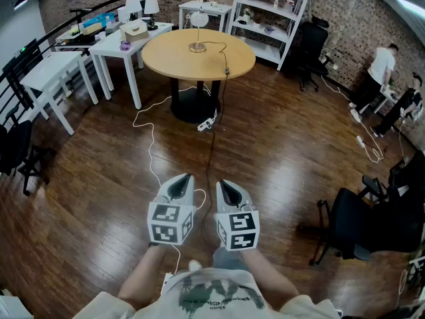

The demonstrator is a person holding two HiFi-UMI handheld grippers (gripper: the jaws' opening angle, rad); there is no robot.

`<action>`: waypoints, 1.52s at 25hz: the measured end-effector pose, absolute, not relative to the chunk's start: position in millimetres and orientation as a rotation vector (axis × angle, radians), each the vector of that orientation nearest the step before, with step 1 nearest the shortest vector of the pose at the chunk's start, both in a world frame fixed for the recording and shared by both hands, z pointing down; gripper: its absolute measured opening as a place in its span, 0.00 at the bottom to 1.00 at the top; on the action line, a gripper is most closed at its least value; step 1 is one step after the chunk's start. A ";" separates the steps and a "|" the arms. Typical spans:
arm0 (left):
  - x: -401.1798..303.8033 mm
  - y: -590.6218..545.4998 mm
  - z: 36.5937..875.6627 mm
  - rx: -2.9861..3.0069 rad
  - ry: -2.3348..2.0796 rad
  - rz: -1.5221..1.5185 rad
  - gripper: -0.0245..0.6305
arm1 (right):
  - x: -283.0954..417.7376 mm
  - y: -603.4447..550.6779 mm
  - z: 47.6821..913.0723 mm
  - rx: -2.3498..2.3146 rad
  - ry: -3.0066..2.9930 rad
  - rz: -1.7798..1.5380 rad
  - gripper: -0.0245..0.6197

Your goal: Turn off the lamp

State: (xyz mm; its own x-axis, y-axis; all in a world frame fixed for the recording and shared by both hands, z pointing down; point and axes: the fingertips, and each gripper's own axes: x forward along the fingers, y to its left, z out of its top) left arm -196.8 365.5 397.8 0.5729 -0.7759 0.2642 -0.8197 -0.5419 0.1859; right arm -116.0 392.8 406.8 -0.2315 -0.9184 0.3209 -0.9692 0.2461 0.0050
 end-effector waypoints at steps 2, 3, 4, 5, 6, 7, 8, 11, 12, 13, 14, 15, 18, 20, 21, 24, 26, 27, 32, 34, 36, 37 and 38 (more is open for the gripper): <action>-191.2 356.8 398.4 2.519 -1.315 0.218 0.02 | -113.8 384.2 406.8 1.749 -2.280 0.289 0.04; -188.1 352.1 398.9 2.519 -1.317 0.220 0.02 | -112.3 379.4 406.9 1.744 -2.287 0.290 0.04; -184.6 347.0 399.5 2.519 -1.318 0.223 0.02 | -110.5 374.1 407.1 1.739 -2.292 0.290 0.04; -181.0 341.4 400.0 2.520 -1.319 0.227 0.02 | -108.5 368.3 407.0 1.735 -2.295 0.289 0.04; -177.4 335.3 400.1 2.521 -1.320 0.229 0.02 | -106.5 361.8 406.6 1.731 -2.298 0.286 0.04; -173.9 328.5 399.9 2.523 -1.321 0.230 0.02 | -104.4 354.3 406.0 1.727 -2.301 0.282 0.04; -170.4 321.4 399.9 2.524 -1.322 0.230 0.02 | -102.2 346.3 405.5 1.723 -2.305 0.279 0.04; -158.1 301.1 402.9 2.524 -1.329 0.240 0.02 | -93.0 324.2 408.1 1.710 -2.321 0.280 0.04; -153.4 294.1 404.3 2.523 -1.333 0.245 0.02 | -89.2 316.7 409.4 1.703 -2.327 0.284 0.04; -148.7 286.3 405.2 2.521 -1.340 0.252 0.02 | -85.0 308.4 410.3 1.696 -2.335 0.288 0.04; -143.9 277.7 405.8 2.518 -1.345 0.260 0.02 | -80.3 299.1 410.4 1.691 -2.342 0.292 0.04; -139.0 268.7 406.2 2.514 -1.349 0.268 0.02 | -74.9 289.3 409.8 1.686 -2.348 0.294 0.04; -122.9 241.6 407.3 2.497 -1.363 0.291 0.02 | -55.8 260.9 406.5 1.678 -2.363 0.294 0.04; -109.0 222.2 406.9 2.490 -1.373 0.300 0.02 | -40.4 242.1 404.7 1.672 -2.369 0.283 0.04; -101.1 212.3 406.7 2.489 -1.378 0.302 0.02 | -32.3 232.5 404.8 1.668 -2.372 0.281 0.04; -77.5 181.9 408.5 2.485 -1.391 0.312 0.02 | -9.6 204.0 409.0 1.653 -2.385 0.292 0.04; -63.8 160.2 411.1 2.476 -1.399 0.323 0.02 | 4.5 184.6 410.8 1.645 -2.391 0.296 0.04; -57.6 150.4 412.2 2.470 -1.405 0.327 0.02 | 11.6 175.7 411.5 1.641 -2.395 0.297 0.04; -30.5 114.6 414.2 2.454 -1.443 0.354 0.02 | 43.8 138.6 413.2 1.614 -2.435 0.313 0.04; -22.5 105.5 414.3 2.448 -1.457 0.368 0.02 | 51.0 126.2 413.4 1.600 -2.447 0.312 0.04; -15.7 99.9 416.9 2.446 -1.463 0.385 0.02 | 54.6 117.9 414.9 1.586 -2.459 0.319 0.04; -13.2 96.8 418.6 2.445 -1.465 0.392 0.02 | 55.3 114.3 416.2 1.579 -2.465 0.322 0.04; -11.3 92.9 420.1 2.444 -1.467 0.395 0.02 | 55.7 110.2 417.8 1.573 -2.468 0.325 0.04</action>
